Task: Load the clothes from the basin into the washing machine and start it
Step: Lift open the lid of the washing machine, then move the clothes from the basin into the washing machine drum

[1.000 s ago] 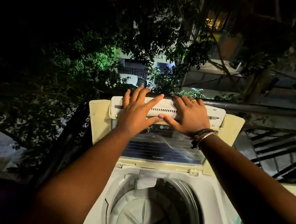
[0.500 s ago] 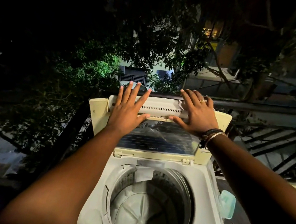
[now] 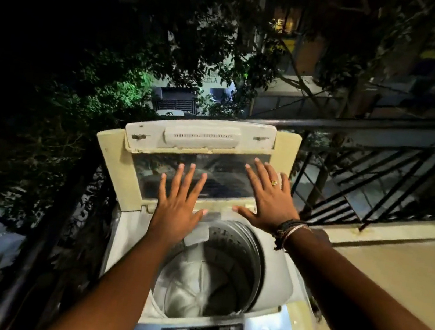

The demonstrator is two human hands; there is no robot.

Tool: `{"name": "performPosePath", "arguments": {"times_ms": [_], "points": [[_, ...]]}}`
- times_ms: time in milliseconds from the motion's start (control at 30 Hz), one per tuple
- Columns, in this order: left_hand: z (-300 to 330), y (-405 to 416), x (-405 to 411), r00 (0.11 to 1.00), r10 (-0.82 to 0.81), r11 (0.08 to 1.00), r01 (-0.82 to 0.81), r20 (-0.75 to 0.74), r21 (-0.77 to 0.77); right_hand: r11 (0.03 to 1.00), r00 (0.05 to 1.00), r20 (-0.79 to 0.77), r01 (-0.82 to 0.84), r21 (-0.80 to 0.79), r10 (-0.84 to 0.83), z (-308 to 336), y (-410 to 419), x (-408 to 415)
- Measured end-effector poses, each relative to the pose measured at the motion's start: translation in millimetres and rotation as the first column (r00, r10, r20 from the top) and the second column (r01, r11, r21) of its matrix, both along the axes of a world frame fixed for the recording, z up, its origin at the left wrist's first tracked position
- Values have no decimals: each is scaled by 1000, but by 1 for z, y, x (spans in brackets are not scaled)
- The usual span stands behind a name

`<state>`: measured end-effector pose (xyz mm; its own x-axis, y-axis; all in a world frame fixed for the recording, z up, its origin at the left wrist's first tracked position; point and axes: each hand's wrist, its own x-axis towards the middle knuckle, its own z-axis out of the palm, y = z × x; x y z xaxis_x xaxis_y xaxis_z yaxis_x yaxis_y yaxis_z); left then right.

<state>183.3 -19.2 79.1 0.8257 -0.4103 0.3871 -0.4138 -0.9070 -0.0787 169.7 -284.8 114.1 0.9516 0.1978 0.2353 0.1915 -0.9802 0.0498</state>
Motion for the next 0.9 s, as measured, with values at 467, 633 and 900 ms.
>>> {"name": "performPosePath", "arguments": {"times_ms": [467,633,900], "points": [[-103,-63,-94,935,-177,981,193,-307,23,851,864,-312,472,231,-395,-138,-34,-161],[-117,-121,-107,865,-363,921,389,-348,8,651,703,-406,705,283,-585,-171,-73,-259],[-120,-244,-174,640,-624,718,696,-448,-7,379,430,-491,902,204,-758,-191,-146,-403]]}}
